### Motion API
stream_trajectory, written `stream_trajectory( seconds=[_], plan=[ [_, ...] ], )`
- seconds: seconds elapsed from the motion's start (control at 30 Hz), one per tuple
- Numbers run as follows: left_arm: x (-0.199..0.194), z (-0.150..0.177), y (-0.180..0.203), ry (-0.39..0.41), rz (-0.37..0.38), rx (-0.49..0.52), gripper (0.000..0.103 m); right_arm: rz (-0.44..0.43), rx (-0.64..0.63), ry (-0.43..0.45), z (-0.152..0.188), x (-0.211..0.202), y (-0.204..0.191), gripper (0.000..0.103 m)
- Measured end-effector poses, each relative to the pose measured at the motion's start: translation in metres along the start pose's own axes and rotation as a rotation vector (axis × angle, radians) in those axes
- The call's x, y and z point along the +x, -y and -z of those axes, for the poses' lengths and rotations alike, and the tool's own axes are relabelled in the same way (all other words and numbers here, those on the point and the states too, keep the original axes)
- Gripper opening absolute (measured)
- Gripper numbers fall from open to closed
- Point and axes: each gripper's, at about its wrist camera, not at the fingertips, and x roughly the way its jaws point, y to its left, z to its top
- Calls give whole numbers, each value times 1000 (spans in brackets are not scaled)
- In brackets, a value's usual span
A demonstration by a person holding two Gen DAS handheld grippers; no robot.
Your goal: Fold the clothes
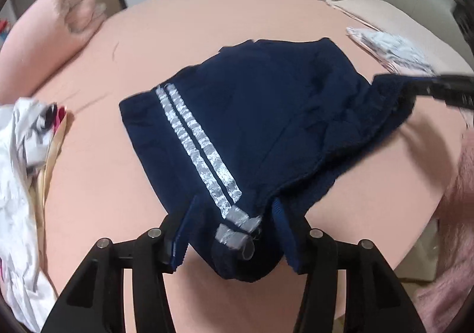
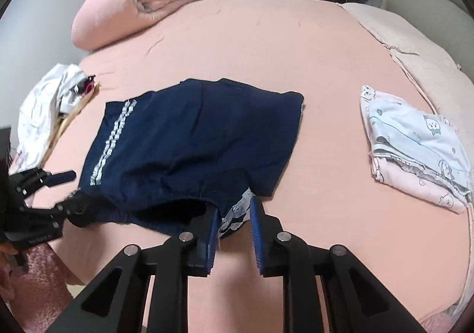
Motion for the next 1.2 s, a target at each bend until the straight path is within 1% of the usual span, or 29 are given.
stream_trajectory(
  seconds=[0.03,0.1,0.13,0.17,0.2,0.23,0.3,0.37,0.4,0.47,0.5,0.53,0.57,0.6,0.63,0.67,0.7,0.73,0.8,0.87,0.9,0.93,0.97,1.0,1.03,1.07,1.1,1.13,1.2],
  plan=[
    [1,0,3,-2,1,14,48,-2,-1,-11,1,4,1,18],
    [7,-2,6,-17,18,30,36,-5,-3,-34,2,11,3,18],
    [11,-3,9,-30,13,43,20,-8,1,-57,5,16,5,18],
    [16,-4,12,-44,-1,60,10,-5,6,-80,8,22,4,18],
    [19,-6,13,-53,-24,68,6,-10,6,-113,12,31,3,19],
    [16,-8,11,-48,-33,53,4,-10,7,-135,15,37,3,19],
    [8,-14,5,-25,-56,19,4,-2,3,-183,24,49,3,19],
    [-14,-22,-8,44,-93,-26,4,20,-3,-151,22,45,2,19],
    [-24,-24,-12,64,-98,-42,4,30,-6,-135,22,43,2,21],
    [-35,-24,-15,85,-141,-51,5,51,-13,-103,20,39,0,23],
    [-34,-19,-14,74,-161,-54,6,54,-22,-78,16,38,-3,23],
    [-30,-14,-15,51,-160,-65,7,55,-31,-88,18,40,-4,23],
    [-20,-7,-18,9,-127,-90,8,56,-40,-99,21,42,-5,23],
    [-9,2,-19,-35,-113,-106,8,58,-49,-109,23,45,-6,20],
    [3,11,-18,-75,-127,-99,8,59,-58,-119,25,47,-7,20],
    [9,17,-16,-87,-145,-86,8,60,-68,-129,27,49,-8,20],
    [12,21,-14,-78,-155,-83,8,61,-77,-139,29,52,-10,20],
    [12,24,-13,-67,-164,-84,5,62,-86,-148,31,54,-11,20],
    [5,20,-13,-34,-187,-94,5,64,-98,-123,34,50,-11,20],
    [-7,12,-13,18,-258,-90,7,21,-35,-96,27,39,-3,17],
    [-13,10,-15,41,-278,-96,8,14,-7,-60,23,27,1,17],
    [-16,8,-17,41,-254,-113,8,7,20,-25,19,16,4,17],
    [-12,8,-19,11,-199,-142,10,10,27,24,13,1,7,17],
    [-5,10,-20,-33,-147,-182,10,5,39,28,10,-5,10,17],
    [5,15,-19,-69,-114,-212,10,-1,53,31,8,-10,13,17],
    [13,20,-16,-98,-101,-211,10,-19,84,25,8,-11,18,17],
    [21,25,-10,-127,-116,-196,10,-20,90,12,10,-8,18,17],
    [25,30,-3,-133,-154,-176,10,-6,86,1,13,-5,17,17],
    [20,34,4,-87,-194,-165,10,10,82,-28,21,1,17,17]
  ],
)
